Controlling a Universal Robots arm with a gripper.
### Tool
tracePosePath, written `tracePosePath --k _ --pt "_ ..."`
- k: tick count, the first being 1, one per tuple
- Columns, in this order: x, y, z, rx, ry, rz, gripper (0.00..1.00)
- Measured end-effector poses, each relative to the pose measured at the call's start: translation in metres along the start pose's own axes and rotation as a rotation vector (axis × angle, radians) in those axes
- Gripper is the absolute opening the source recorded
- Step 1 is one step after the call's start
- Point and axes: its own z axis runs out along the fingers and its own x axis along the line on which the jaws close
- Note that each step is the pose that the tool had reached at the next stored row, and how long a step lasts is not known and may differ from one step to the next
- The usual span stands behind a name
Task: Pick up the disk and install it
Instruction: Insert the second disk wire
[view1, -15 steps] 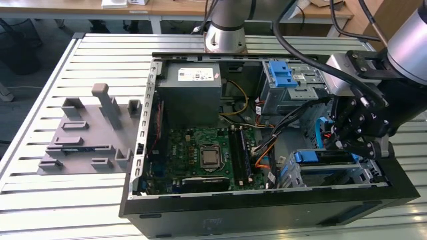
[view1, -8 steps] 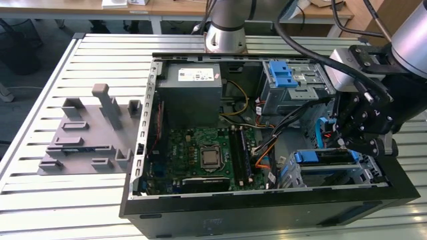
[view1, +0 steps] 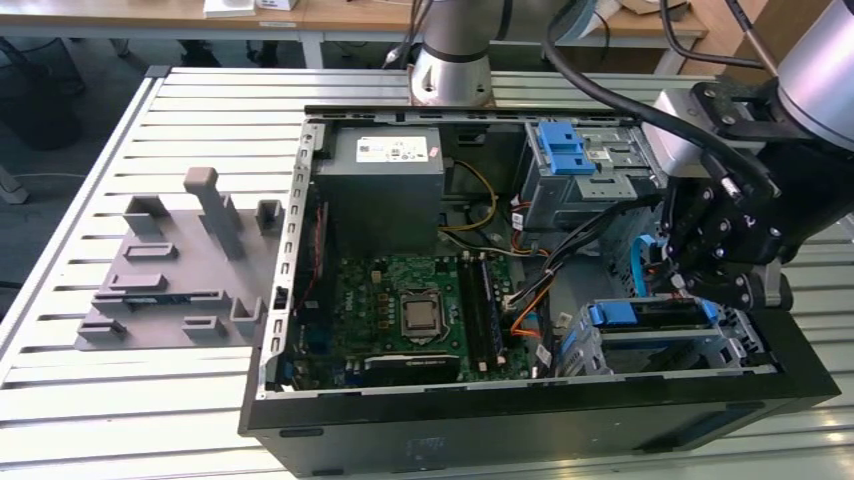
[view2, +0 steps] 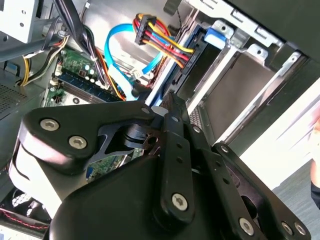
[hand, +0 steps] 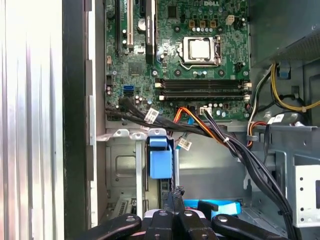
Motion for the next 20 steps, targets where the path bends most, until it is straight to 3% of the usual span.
tracePosePath --k 4,10,20 --pt "0.0003 0.0046 0.0001 0.0011 0.0 0.0 0.11" --pt "0.0002 0.0048 -0.0003 0.0012 0.0 0.0 0.11" --pt "-0.002 0.0051 -0.0075 0.0018 -0.0002 0.0 0.11"
